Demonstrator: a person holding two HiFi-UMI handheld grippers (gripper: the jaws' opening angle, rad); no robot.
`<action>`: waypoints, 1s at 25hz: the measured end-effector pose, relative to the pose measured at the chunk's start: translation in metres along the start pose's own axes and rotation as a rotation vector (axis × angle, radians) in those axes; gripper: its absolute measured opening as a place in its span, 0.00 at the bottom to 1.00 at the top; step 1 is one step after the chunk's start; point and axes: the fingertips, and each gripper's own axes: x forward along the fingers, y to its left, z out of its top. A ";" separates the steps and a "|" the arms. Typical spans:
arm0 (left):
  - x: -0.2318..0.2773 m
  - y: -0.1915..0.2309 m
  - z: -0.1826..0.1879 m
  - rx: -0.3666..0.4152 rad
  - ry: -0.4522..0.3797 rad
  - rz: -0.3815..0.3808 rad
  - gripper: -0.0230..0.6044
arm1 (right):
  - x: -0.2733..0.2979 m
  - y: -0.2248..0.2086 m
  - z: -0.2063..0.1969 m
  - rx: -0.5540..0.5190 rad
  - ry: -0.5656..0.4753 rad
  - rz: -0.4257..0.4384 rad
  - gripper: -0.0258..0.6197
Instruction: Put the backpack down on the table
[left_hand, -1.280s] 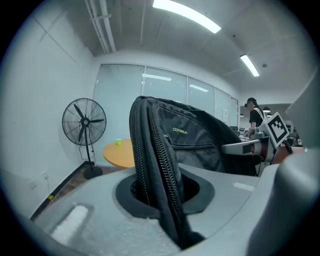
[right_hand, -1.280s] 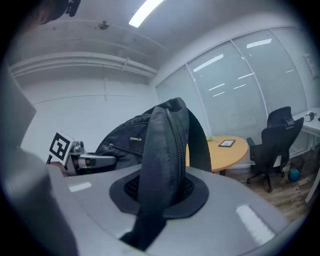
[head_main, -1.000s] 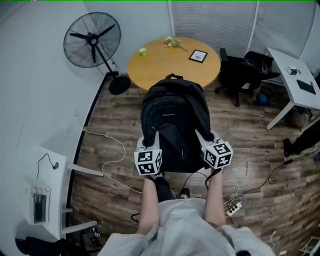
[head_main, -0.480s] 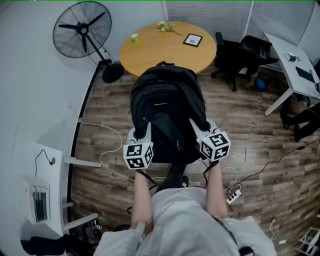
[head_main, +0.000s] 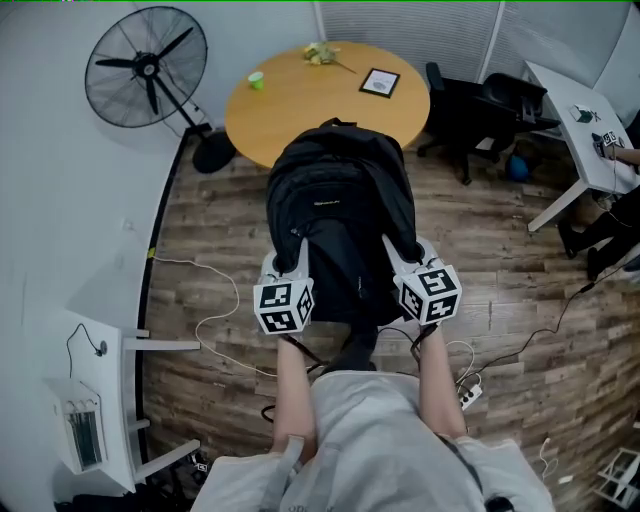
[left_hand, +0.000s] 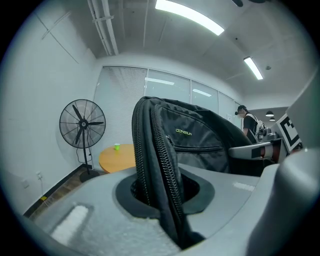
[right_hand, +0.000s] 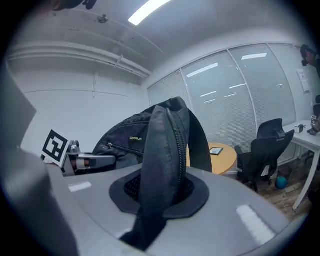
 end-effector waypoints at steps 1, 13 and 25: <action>0.014 0.003 0.001 -0.010 0.002 0.003 0.12 | 0.010 -0.008 0.002 -0.004 0.005 -0.005 0.12; 0.166 0.015 0.037 -0.044 0.034 -0.051 0.12 | 0.113 -0.113 0.036 0.019 0.050 -0.115 0.12; 0.258 0.050 0.081 -0.062 -0.020 -0.079 0.12 | 0.197 -0.162 0.073 0.043 0.008 -0.156 0.13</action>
